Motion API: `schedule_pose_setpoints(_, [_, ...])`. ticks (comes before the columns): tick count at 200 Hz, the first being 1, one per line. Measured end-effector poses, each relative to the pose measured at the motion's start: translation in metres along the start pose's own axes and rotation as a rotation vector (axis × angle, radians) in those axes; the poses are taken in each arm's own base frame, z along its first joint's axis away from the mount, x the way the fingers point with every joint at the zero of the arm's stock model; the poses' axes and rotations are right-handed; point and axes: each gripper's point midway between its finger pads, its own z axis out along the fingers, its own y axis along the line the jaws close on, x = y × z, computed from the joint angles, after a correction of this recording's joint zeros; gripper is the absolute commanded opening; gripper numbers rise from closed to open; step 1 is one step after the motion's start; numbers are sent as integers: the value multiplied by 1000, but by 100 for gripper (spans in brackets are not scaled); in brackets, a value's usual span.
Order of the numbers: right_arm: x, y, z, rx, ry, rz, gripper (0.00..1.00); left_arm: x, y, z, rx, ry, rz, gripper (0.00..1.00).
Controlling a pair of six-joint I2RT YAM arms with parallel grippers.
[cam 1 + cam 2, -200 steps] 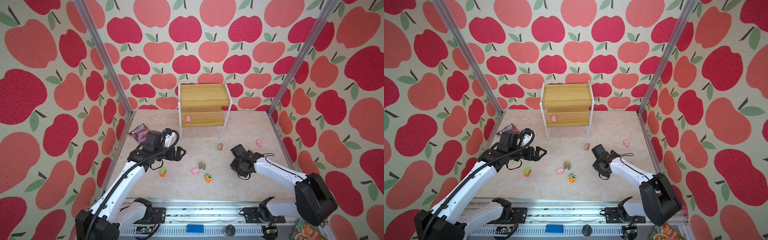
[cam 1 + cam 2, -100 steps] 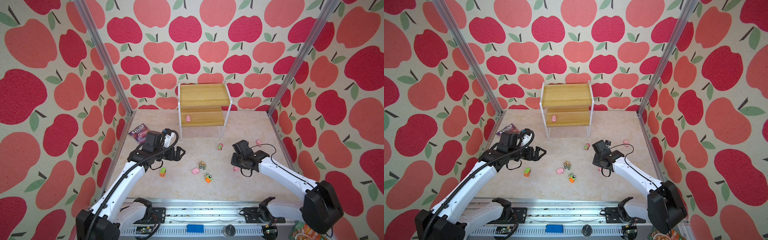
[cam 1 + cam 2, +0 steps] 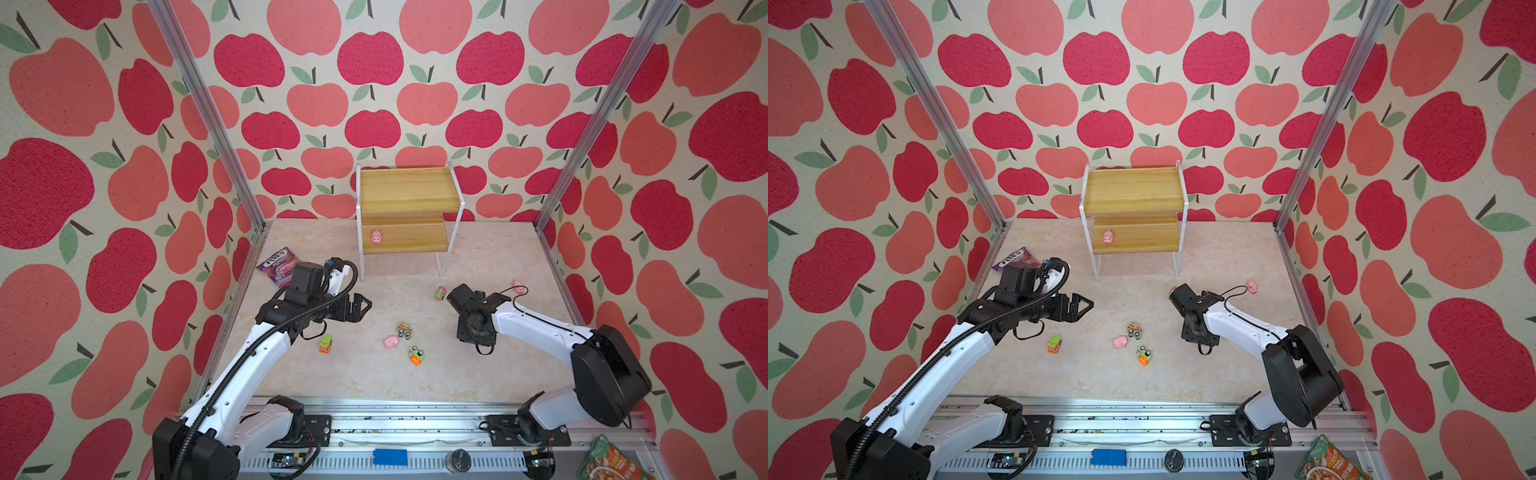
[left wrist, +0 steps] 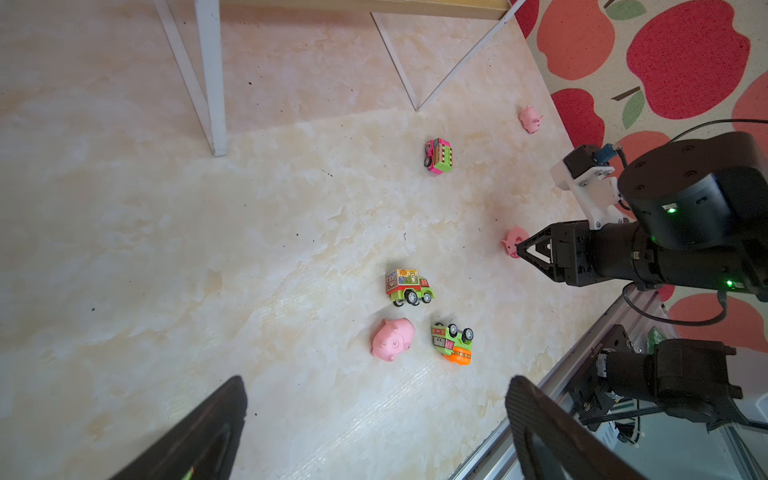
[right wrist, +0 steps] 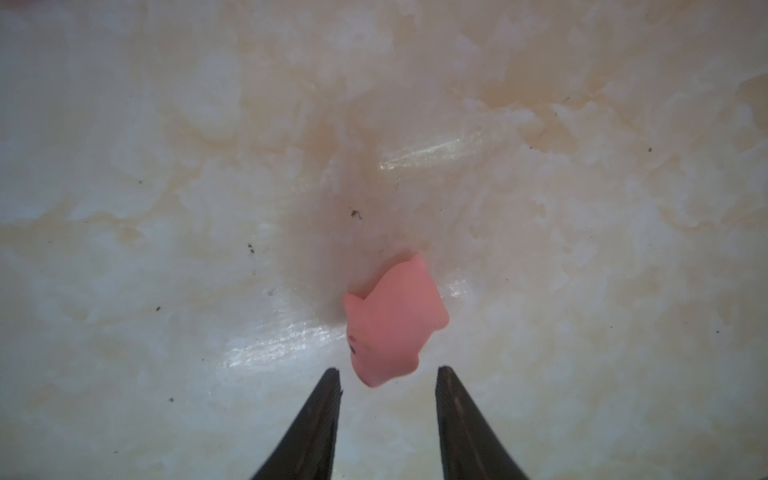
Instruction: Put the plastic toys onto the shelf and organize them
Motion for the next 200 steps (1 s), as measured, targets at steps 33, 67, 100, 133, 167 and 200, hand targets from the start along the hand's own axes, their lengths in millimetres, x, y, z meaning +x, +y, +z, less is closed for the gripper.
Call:
schedule_pose_setpoints(33, [4, -2, 12, 39, 30, -2, 35, 0, -1, 0, 5, 1, 0, 100])
schedule_pose_setpoints(67, [-1, -2, 16, 37, 23, 7, 28, 0, -1, 0, 5, -1, 1, 100])
schedule_pose_setpoints(100, [-7, -2, 21, 11, -11, 3, 14, -3, -1, 0, 7, -11, 6, 100])
schedule_pose_setpoints(133, [-13, 0, 18, -26, -51, -18, 7, -2, -1, 1, 7, -13, 7, 100])
schedule_pose_setpoints(167, [-26, 16, -2, -124, -140, -48, 6, -3, -1, 1, 7, -14, 8, 100])
schedule_pose_setpoints(200, [-28, 61, -29, -304, -219, -119, 7, -4, 3, 0, -7, -19, 4, 99])
